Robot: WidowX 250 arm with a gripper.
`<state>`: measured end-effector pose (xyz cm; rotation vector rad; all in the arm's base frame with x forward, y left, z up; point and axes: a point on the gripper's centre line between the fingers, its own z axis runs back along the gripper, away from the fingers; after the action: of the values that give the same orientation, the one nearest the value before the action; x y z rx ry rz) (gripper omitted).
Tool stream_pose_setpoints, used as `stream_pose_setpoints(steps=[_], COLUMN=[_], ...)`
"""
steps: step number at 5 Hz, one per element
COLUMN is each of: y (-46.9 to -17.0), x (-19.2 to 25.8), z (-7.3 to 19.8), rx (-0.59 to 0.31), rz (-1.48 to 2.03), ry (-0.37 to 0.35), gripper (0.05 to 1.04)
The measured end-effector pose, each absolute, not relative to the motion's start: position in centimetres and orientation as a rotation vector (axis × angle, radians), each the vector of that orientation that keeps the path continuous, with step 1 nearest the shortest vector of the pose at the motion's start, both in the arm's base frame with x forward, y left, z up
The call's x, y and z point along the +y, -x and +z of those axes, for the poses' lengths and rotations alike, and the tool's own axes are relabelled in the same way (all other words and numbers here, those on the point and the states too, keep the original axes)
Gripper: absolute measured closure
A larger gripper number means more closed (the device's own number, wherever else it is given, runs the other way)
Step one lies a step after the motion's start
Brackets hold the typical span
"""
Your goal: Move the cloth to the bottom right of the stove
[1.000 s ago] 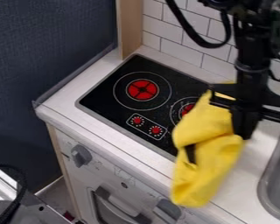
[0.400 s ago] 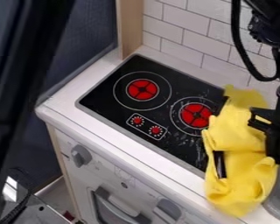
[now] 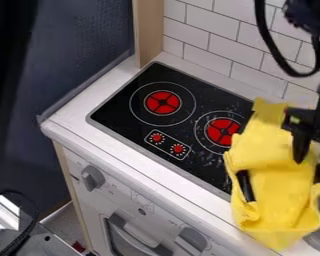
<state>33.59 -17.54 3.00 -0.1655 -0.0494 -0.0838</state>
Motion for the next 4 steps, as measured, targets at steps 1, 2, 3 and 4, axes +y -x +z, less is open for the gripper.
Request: stream_pose_setpoints(steps=[1,2,3,4], y=[-33.7,-33.5,-33.6,-34.1], x=[-17.2,-16.4,-14.1,-9.5], z=[6.0,7.9,8.6,8.5], rx=[-0.108,-0.096,-0.063,-0.037], rz=[-0.046,-0.044,-0.034,-0.005], ry=[0.167,0.109,0.093,0.086], gripper=[0.077,0.081,0.083,0.083])
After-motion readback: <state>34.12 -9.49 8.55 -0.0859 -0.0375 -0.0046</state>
